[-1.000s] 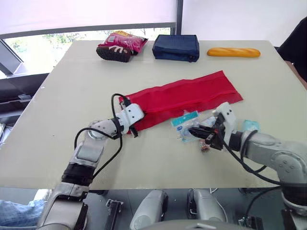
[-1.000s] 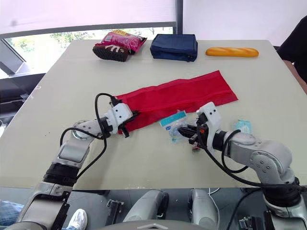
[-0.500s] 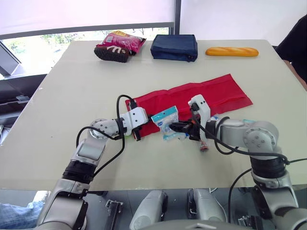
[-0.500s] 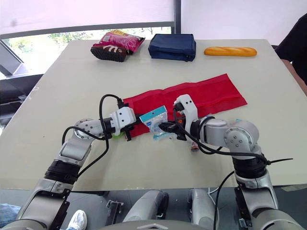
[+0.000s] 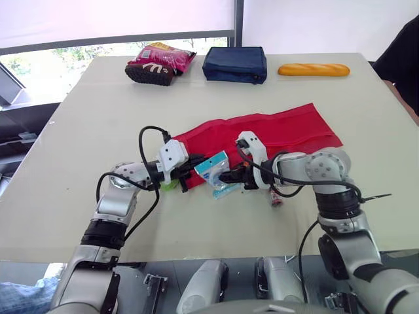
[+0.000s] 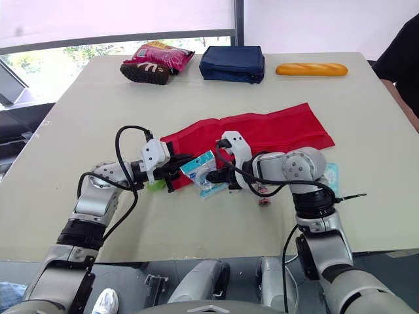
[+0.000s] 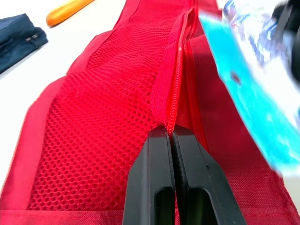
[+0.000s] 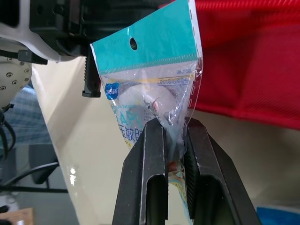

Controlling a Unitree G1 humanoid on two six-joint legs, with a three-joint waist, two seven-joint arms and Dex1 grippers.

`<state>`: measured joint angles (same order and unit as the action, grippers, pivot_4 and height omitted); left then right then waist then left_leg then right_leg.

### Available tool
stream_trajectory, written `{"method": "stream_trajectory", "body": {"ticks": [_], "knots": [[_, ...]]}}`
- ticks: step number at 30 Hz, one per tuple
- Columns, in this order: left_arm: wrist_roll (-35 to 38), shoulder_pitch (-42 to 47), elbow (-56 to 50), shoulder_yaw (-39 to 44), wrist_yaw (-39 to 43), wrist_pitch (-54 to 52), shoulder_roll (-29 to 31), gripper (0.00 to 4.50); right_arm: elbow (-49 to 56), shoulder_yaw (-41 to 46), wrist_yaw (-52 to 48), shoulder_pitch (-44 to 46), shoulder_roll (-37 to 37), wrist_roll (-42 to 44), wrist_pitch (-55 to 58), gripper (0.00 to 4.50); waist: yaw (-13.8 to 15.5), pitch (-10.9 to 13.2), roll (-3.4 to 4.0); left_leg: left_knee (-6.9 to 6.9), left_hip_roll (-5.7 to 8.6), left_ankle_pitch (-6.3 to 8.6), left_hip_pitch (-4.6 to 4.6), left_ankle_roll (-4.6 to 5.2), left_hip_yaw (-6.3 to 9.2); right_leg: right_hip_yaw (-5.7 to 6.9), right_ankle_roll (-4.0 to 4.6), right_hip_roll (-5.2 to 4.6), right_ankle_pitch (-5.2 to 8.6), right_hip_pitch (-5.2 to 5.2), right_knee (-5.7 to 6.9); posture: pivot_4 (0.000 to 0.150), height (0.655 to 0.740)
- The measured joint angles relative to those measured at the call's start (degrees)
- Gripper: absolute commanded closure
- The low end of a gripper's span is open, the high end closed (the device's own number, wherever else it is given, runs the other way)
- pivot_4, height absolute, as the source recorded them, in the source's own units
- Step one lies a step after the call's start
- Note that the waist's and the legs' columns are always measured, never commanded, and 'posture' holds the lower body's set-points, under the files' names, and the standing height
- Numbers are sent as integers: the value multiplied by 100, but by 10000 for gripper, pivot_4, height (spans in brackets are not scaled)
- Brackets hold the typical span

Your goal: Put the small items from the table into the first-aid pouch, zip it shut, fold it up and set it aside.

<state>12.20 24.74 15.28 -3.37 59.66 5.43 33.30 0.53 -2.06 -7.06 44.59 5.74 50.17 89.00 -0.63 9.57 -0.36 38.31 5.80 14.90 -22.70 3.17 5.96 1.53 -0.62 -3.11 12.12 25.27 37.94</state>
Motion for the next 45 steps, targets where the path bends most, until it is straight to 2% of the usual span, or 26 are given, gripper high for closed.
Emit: {"method": "stream_trajectory", "body": {"ticks": [6,12,28,37,45], "knots": [[82,184,280,41,315,141,-4,44684,-659,457,133,278,-351,-348,315,44482,-27,0,1,-1,0,0,-2,0,-5,-5,2,1,-1,7,4,1500,7395],[-98,228,460,-7,501,613,2,44684,-1239,562,197,592,-580,-934,312,44482,-36,-1,2,-2,0,0,-8,0,-13,-15,3,2,-3,16,7,1500,7395],[-195,96,163,-52,273,631,-156,44684,-1348,358,-117,606,-674,-1148,317,44482,-53,-2,2,-3,0,0,-8,-1,-17,-24,4,5,-4,21,9,1500,7395],[-199,-56,-13,-117,481,868,49,44684,-2314,1791,183,1213,-1069,-1598,297,44482,-67,-2,3,-7,-1,0,-8,-1,-25,-35,6,8,-6,27,11,1500,7395],[-194,-43,-22,-137,500,1020,103,44684,-2414,2857,466,1330,-1385,-1652,279,44482,-87,-2,4,-8,-1,0,-9,-1,-27,-38,7,8,-6,29,12,1500,7395]]}}
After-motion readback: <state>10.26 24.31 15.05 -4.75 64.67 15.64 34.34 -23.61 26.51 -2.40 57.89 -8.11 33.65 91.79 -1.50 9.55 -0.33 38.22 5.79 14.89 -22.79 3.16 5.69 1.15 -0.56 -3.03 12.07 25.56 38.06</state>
